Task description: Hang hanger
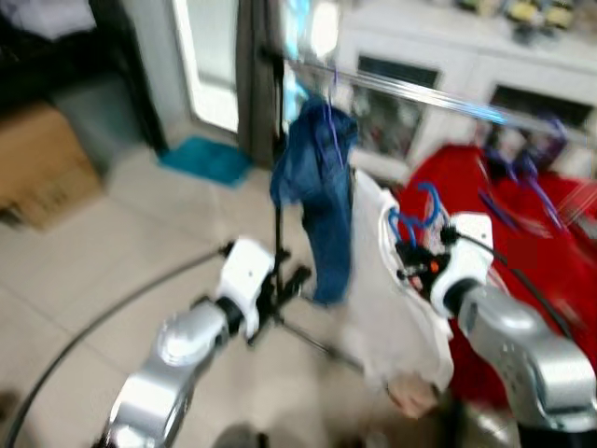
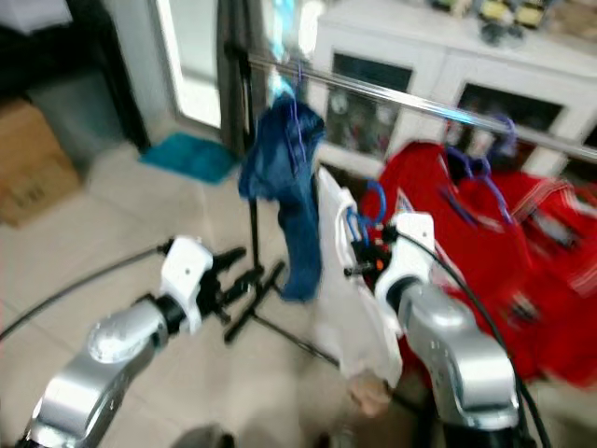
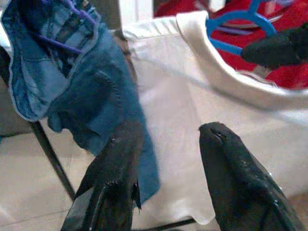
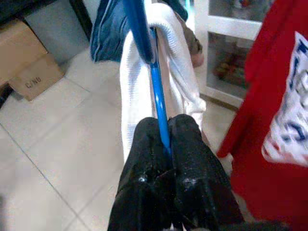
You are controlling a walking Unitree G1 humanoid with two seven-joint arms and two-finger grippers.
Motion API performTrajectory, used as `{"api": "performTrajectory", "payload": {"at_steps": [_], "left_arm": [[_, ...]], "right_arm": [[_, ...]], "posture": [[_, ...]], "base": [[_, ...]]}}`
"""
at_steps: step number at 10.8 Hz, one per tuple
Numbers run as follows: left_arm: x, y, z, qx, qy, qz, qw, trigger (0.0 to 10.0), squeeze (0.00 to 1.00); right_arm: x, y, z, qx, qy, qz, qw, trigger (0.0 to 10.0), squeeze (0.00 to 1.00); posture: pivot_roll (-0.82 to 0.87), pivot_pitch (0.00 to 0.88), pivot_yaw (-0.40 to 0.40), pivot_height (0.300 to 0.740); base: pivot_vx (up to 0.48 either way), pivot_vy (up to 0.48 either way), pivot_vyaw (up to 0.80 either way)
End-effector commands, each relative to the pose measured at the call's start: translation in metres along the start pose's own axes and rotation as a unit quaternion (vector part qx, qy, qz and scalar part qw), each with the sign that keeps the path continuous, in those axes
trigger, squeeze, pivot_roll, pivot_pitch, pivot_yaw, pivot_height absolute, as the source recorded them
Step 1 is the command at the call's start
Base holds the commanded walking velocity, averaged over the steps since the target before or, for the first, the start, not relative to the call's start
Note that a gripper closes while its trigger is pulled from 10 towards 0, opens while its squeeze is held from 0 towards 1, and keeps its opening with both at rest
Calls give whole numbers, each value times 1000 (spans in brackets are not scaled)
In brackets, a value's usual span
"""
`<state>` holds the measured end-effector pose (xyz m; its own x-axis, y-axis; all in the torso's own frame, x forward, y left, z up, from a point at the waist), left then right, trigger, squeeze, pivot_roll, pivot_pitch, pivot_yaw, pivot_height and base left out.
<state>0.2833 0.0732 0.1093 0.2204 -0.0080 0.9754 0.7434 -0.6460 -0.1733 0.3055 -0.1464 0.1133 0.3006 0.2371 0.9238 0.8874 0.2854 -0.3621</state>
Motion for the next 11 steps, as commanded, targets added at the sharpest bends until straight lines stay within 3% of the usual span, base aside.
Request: {"api": "performTrajectory", "payload": {"at_steps": [1,2,3,5,7,8,9,10,11], "left_arm": [[3,4,1,0,13,2,1000,10000,0],[3,7,1,-5,2,4,1000,10000,0],[9,16,-2,-23,-18,-2,1000,10000,1000],[18,37,1,-17,0,-3,1000,10000,1000],[29,52,7,16,-41,-23,999,10000,1000],[31,57,7,15,-53,-25,998,10000,765],[31,60,-1,-11,-56,-25,998,10000,67],[30,61,-18,-59,-48,-16,997,10000,0],[24,60,-22,-68,-34,1,997,10000,0]], "right_arm": [[17,0,2,7,-11,-31,999,0,0],[19,2,4,12,-14,-34,999,0,0],[24,4,12,33,-19,-44,998,0,0],[37,10,28,72,-30,-66,995,0,0],[48,12,37,99,-37,-89,990,0,0],[49,12,38,104,-40,-93,989,0,0],[51,13,40,109,-40,-96,989,0,0],[51,13,41,112,-41,-95,988,0,0],[49,15,40,112,-41,-95,988,0,0]], "posture": [[88,0,-53,740],[88,0,-56,740],[84,0,-56,740],[77,0,-57,740],[76,0,-64,740],[76,0,-67,740],[75,0,-69,740],[74,0,-66,740],[73,0,-63,740]], "base": [[0,0,0],[0,0,0],[0,0,0],[0,0,0],[0,0,0],[0,0,0],[0,0,0],[0,0,0],[0,0,0]]}}
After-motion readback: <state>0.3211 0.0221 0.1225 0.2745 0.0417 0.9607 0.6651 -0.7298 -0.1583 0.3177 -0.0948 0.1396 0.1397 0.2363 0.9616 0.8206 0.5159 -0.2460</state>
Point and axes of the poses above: a point about 5 cm out from each wrist's last joint towards the gripper, its own y axis pointing out of the wrist towards the gripper, its own x axis along the axis of the wrist's last joint, z = x × y, the point moved 5 cm from there along y, pointing out of the wrist towards the gripper, and after that the axes turned 12 degrees about -y, right-handed, at the moved point
